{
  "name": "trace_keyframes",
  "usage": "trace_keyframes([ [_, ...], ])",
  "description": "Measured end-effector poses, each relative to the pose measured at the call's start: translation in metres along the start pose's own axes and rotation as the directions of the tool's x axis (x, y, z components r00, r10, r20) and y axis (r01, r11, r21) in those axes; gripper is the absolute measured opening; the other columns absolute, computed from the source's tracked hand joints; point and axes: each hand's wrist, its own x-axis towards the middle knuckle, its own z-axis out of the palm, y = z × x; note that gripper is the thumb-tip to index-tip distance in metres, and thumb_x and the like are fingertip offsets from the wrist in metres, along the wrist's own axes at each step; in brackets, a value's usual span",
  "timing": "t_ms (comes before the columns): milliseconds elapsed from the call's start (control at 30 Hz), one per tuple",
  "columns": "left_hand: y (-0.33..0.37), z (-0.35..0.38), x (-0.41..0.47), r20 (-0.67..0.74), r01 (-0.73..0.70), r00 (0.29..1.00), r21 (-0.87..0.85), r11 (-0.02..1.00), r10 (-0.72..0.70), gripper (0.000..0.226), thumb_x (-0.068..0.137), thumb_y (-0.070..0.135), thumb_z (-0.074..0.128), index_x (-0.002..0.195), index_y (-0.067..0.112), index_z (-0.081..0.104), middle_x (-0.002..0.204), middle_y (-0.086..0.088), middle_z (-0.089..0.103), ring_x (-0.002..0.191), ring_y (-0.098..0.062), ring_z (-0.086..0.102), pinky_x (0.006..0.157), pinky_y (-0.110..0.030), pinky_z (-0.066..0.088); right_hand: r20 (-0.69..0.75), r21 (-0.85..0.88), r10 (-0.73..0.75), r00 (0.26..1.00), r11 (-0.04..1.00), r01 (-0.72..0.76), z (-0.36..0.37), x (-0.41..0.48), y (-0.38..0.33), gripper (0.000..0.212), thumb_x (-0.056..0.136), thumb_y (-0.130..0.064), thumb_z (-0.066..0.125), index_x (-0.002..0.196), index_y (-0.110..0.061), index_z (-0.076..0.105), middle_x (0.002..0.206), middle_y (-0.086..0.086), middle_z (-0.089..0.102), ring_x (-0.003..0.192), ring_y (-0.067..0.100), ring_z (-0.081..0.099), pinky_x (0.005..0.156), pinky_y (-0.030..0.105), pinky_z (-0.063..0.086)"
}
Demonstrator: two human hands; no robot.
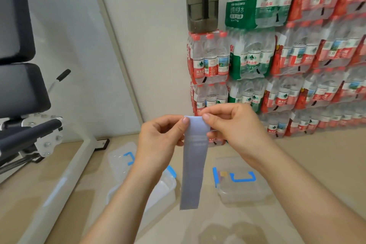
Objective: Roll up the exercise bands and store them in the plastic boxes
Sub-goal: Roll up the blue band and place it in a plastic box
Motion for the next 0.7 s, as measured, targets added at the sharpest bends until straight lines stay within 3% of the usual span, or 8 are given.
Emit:
trace_keyframes([
  [67, 0.002, -0.002, -0.002, 0.016, -0.003, 1.000, -0.014, 1.000, 0.003, 0.009, 0.086, 0.014, 0.065, 0.086, 0.010, 0.074, 0.056, 0.012, 0.064, 0.048, -0.002, 0.048, 0.049, -0.015, 0.042, -0.008, 0.004, -0.020, 1.000, 1.000, 0.020, 0.006, -0.004, -0.001, 0.009, 0.088, -0.008, 0.065, 0.091, -0.007, 0.073, 0.083, 0.009, 0.073, 0.055, 0.001, 0.063, 0.049, 0.017, 0.051],
  [233, 0.002, -0.010, 0.001, 0.065, -0.023, 0.998, 0.039, 0.999, 0.020, 0.008, 0.085, 0.012, 0.067, 0.081, 0.010, 0.073, 0.048, 0.015, 0.058, 0.044, 0.001, 0.044, 0.046, -0.011, 0.036, 0.034, 0.042, 0.009, 0.999, 0.999, -0.010, 0.014, -0.012, 0.001, 0.011, 0.087, -0.010, 0.066, 0.095, -0.005, 0.072, 0.076, 0.004, 0.072, 0.066, 0.004, 0.067, 0.056, 0.026, 0.058],
  [300, 0.002, -0.011, 0.001, 0.070, -0.040, 0.997, 0.055, 0.998, 0.037, 0.009, 0.087, 0.011, 0.065, 0.080, 0.010, 0.071, 0.047, 0.017, 0.058, 0.043, 0.002, 0.046, 0.044, -0.009, 0.035, 0.090, 0.042, 0.045, 0.995, 0.998, -0.049, 0.013, -0.013, 0.001, 0.011, 0.085, -0.009, 0.068, 0.095, -0.007, 0.073, 0.083, 0.009, 0.074, 0.073, 0.010, 0.069, 0.062, 0.026, 0.058],
  [533, 0.000, -0.018, 0.004, 0.092, -0.136, 0.989, 0.233, 0.963, 0.118, 0.014, 0.084, 0.011, 0.069, 0.074, 0.021, 0.071, 0.058, 0.018, 0.066, 0.053, 0.005, 0.056, 0.053, -0.008, 0.041, 0.077, 0.004, 0.048, 0.996, 0.999, -0.048, 0.019, -0.013, 0.005, 0.011, 0.087, -0.006, 0.065, 0.084, -0.014, 0.073, 0.076, 0.005, 0.071, 0.067, 0.010, 0.066, 0.057, 0.024, 0.057],
  [700, 0.001, -0.025, 0.008, 0.110, -0.064, 0.993, 0.169, 0.983, 0.045, 0.009, 0.079, 0.005, 0.072, 0.076, 0.014, 0.073, 0.056, 0.014, 0.067, 0.052, 0.006, 0.057, 0.052, -0.007, 0.041, 0.069, 0.003, 0.065, 0.996, 0.998, -0.065, 0.022, -0.008, 0.008, 0.021, 0.088, -0.012, 0.065, 0.107, -0.004, 0.070, 0.094, 0.012, 0.073, 0.078, 0.011, 0.068, 0.058, 0.024, 0.056],
])
